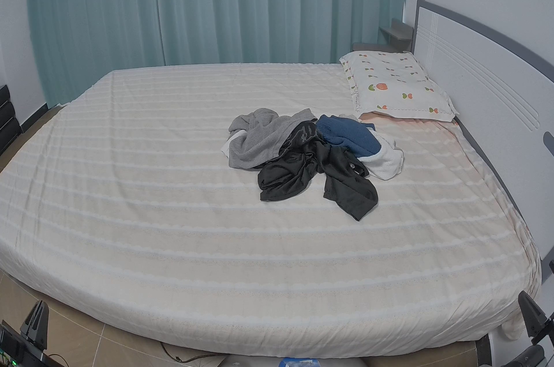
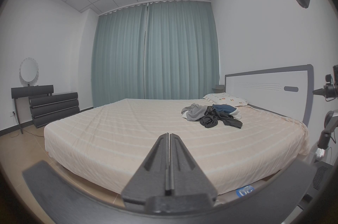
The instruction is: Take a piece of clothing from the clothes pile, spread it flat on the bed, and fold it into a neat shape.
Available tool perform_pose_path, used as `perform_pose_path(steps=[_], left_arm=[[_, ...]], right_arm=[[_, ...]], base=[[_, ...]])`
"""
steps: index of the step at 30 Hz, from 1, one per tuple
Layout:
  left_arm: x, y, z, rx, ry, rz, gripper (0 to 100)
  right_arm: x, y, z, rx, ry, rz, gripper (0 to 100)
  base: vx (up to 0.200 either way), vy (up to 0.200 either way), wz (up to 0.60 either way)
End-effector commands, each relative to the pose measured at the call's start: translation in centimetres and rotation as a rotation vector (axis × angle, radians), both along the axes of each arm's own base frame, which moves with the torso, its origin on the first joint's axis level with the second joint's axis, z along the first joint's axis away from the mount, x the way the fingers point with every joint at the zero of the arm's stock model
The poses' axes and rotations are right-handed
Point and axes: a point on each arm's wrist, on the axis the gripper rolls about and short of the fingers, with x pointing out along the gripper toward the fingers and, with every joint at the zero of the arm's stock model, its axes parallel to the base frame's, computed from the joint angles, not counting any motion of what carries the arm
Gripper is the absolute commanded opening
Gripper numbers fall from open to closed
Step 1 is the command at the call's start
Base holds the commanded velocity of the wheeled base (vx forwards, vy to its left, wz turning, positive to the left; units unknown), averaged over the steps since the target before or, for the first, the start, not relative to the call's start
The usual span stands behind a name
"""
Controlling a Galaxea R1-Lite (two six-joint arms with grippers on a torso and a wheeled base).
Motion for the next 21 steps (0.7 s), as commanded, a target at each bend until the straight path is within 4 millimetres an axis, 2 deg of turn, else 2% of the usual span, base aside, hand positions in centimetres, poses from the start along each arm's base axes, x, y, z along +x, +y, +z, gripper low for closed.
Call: perform_pose_path(steps=[1, 6, 10, 12, 13, 14, 17, 18, 21], left_arm=[[0.0, 0.0, -0.5, 0.0, 0.006, 0.0, 0], [0.0, 0.0, -0.5, -0.003, 0.006, 0.002, 0], [0.0, 0.0, -0.5, -0.004, 0.006, 0.005, 0], [0.0, 0.0, -0.5, -0.01, 0.006, 0.006, 0], [0.0, 0.0, -0.5, -0.012, 0.008, 0.006, 0], [0.0, 0.0, -0.5, -0.017, 0.006, 0.008, 0], [0.0, 0.0, -0.5, -0.015, 0.006, 0.008, 0], [0.0, 0.0, -0.5, -0.014, 0.006, 0.008, 0], [0.0, 0.0, -0.5, -0.02, 0.006, 0.009, 0]], right_arm=[[5.8, 0.6, 1.2, 0.028, 0.253, 0.115, 100], [11.2, 1.0, 1.5, 0.029, 0.369, 0.113, 100], [15.6, 1.6, 0.8, 0.043, 0.482, 0.115, 100], [17.8, 2.1, -0.5, 0.043, 0.561, 0.127, 100], [18.2, 2.2, -0.7, 0.044, 0.576, 0.128, 100], [20.3, 2.7, -1.8, 0.049, 0.622, 0.13, 100], [23.9, 3.3, -3.4, 0.093, 0.631, 0.106, 100], [25.9, 3.8, -4.2, 0.132, 0.619, 0.089, 100], [29.5, 5.4, -5.9, 0.208, 0.595, 0.021, 100]], base=[[0.0, 0.0, 0.0], [0.0, 0.0, 0.0], [0.0, 0.0, 0.0], [0.0, 0.0, 0.0], [0.0, 0.0, 0.0], [0.0, 0.0, 0.0], [0.0, 0.0, 0.0], [0.0, 0.0, 0.0], [0.0, 0.0, 0.0]])
